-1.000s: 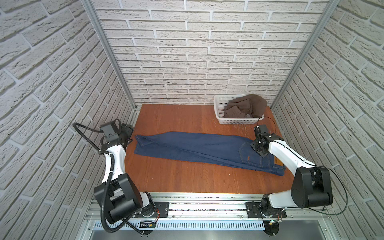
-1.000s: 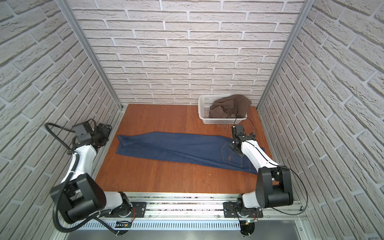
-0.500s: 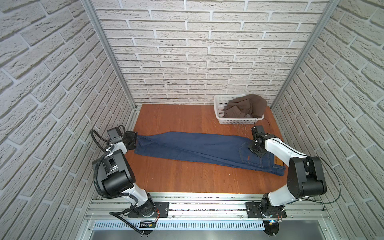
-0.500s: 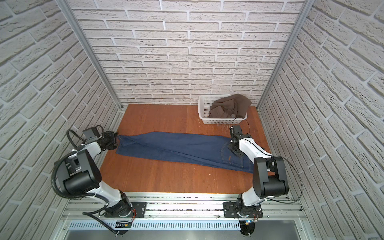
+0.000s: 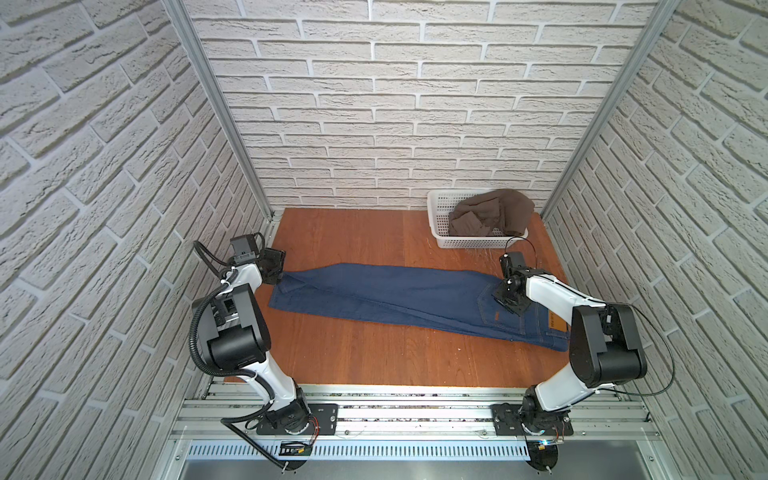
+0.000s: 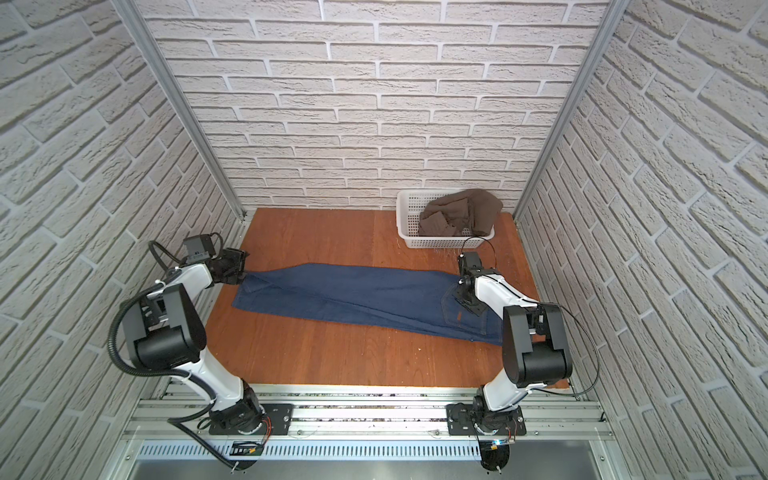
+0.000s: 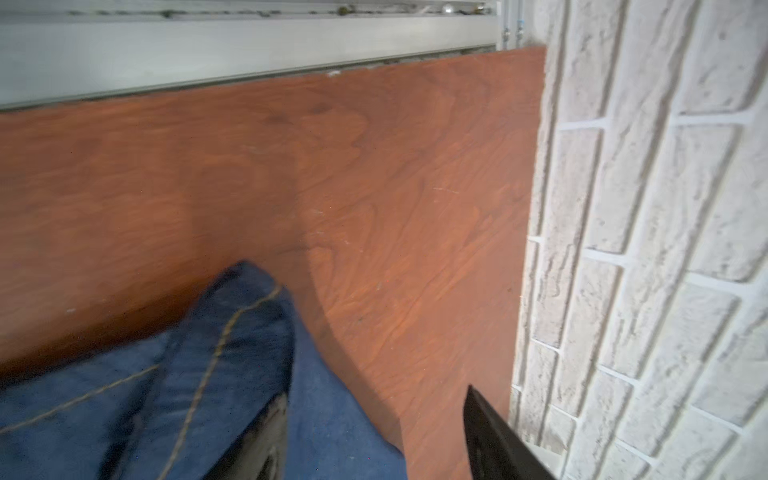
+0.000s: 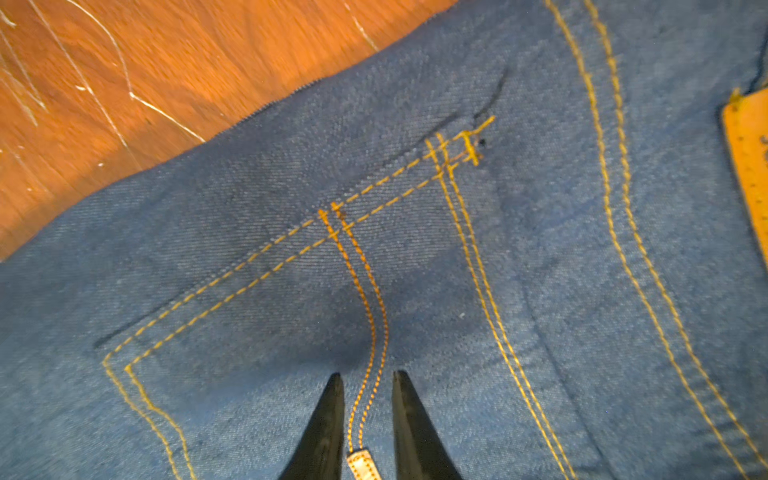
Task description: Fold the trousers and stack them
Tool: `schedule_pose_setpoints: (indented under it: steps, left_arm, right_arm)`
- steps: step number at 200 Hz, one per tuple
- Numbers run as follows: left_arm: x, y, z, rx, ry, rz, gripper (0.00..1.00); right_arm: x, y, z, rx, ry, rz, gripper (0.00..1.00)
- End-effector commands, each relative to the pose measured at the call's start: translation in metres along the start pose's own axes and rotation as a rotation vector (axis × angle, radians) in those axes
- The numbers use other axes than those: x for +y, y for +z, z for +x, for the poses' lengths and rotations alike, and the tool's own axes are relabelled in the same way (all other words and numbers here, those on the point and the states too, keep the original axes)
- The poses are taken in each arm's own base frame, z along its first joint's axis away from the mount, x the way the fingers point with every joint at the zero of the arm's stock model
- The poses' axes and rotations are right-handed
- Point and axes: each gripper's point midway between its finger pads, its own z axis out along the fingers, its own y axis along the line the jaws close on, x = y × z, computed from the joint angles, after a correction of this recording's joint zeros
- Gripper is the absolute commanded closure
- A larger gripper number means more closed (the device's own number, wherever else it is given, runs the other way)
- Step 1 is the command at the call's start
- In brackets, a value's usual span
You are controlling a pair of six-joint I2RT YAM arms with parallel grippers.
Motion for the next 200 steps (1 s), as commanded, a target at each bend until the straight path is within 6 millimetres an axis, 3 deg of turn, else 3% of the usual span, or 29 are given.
schedule_pose_setpoints:
  steps: [1, 55, 84, 134, 153, 200]
  left_arm:
    - [0.018, -0.006, -0.011, -0.041, 0.005, -0.136, 0.32]
    - [0.009, 0.008, -0.018, -0.045, 0.012, -0.218, 0.38]
    - [0.015, 0.022, -0.015, -0.022, 0.017, -0.279, 0.38]
    - [0.008, 0.041, -0.009, -0.017, 0.052, -0.327, 0.40]
    - [0.018, 0.045, -0.005, 0.004, 0.065, -0.376, 0.42]
    - [0.045, 0.033, 0.002, 0.019, 0.111, -0.476, 0.49]
  right_arm:
    - [0.007, 0.000, -0.001, -0.008, -0.018, -0.023, 0.77]
    - [0.009, 0.005, 0.000, 0.002, -0.021, -0.025, 0.77]
    - [0.009, 0.010, 0.004, 0.015, -0.023, -0.025, 0.77]
    - [0.009, 0.016, 0.006, 0.028, -0.028, -0.021, 0.77]
    - [0.008, 0.016, 0.005, 0.029, -0.028, -0.018, 0.77]
    - [0.001, 0.017, 0.006, 0.028, -0.015, -0.016, 0.78]
